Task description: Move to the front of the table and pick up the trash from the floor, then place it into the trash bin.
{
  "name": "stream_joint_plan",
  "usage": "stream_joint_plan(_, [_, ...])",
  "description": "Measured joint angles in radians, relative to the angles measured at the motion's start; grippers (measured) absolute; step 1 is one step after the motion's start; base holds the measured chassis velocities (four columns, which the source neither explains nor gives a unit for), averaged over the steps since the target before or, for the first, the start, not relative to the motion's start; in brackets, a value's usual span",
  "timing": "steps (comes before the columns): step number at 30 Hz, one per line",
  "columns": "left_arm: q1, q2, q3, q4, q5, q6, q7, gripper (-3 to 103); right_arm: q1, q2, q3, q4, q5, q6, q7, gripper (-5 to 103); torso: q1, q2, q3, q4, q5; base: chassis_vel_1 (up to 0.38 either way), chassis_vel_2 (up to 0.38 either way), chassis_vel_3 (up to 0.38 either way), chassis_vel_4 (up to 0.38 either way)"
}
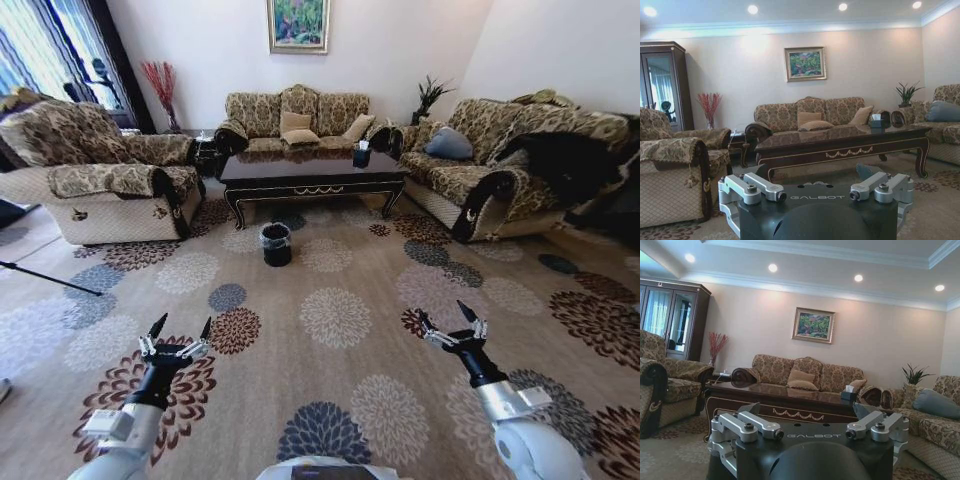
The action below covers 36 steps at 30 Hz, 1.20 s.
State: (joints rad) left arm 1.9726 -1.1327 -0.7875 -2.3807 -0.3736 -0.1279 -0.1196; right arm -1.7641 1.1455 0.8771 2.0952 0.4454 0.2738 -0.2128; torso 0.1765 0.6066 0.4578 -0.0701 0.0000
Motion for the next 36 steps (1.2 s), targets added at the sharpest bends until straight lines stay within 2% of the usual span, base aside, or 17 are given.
stream_joint_plan(36, [0.000, 0.000, 0.000, 0.000, 0.000, 0.000, 0.000, 100, 0.000, 0.000, 0.000, 0.000, 0.000, 0.000, 0.000, 100, 0.064, 0.152, 0.088, 0.0000, 0.0000, 0.000, 0.000, 0.000, 0.000])
